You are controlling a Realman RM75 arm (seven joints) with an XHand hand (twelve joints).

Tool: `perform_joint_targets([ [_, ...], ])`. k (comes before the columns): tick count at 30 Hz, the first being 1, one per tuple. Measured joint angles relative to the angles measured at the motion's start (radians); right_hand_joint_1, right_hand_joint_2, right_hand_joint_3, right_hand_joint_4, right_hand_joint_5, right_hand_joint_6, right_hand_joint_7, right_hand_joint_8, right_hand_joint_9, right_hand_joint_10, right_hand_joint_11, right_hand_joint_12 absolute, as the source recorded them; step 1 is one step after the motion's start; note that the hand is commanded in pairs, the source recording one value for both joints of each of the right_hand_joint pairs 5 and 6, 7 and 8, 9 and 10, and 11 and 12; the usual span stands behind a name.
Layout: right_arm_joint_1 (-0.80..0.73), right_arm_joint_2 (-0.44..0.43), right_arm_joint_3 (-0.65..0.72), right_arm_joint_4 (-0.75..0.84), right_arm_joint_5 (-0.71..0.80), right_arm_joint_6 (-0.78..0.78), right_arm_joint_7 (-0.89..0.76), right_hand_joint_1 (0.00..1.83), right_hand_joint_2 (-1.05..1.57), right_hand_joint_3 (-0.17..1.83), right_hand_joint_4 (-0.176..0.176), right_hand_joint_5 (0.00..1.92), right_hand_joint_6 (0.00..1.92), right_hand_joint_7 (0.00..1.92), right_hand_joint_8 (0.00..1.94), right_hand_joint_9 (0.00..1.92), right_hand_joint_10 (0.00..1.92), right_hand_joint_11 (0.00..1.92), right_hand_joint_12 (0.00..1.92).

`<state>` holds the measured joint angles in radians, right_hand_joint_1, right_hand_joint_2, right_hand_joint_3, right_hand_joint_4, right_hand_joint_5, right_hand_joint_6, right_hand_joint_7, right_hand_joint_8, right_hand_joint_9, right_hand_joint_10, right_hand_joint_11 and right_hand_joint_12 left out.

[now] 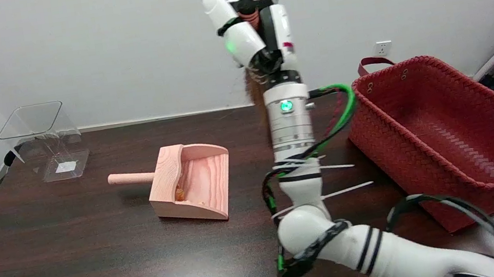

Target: Place the broom into the brown storage basket.

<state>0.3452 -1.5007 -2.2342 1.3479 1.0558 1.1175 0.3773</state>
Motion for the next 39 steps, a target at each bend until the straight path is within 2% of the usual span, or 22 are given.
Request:
perform_joint_targets([
  [6, -0.052, 0.104, 0.033, 0.111, 0.000, 0.001, -0.095, 0.79, 1.57, 0.16, 0.000, 1.92, 1.92, 1.92, 1.92, 1.92, 1.92, 1.92, 1.92],
  [10, -0.094, 0.168, 0.076, 0.175, 0.002, 0.001, -0.145, 0.77, 1.57, 0.25, 0.000, 1.92, 1.92, 1.92, 1.92, 1.92, 1.92, 1.92, 1.92],
  [18, -0.187, 0.272, 0.206, 0.264, 0.003, 0.000, -0.213, 0.76, 1.54, 0.31, 0.000, 1.92, 1.92, 1.92, 1.92, 1.92, 1.92, 1.92, 1.92],
  [27, -0.256, 0.362, 0.338, 0.287, 0.010, -0.002, -0.218, 0.78, 1.49, 0.28, 0.000, 1.92, 1.92, 1.91, 1.91, 1.92, 1.92, 1.92, 1.92],
  [39, -0.307, 0.426, 0.457, 0.224, 0.025, -0.035, -0.133, 0.81, 1.44, 0.27, 0.000, 1.92, 1.92, 1.85, 1.85, 1.92, 1.92, 1.92, 1.92],
])
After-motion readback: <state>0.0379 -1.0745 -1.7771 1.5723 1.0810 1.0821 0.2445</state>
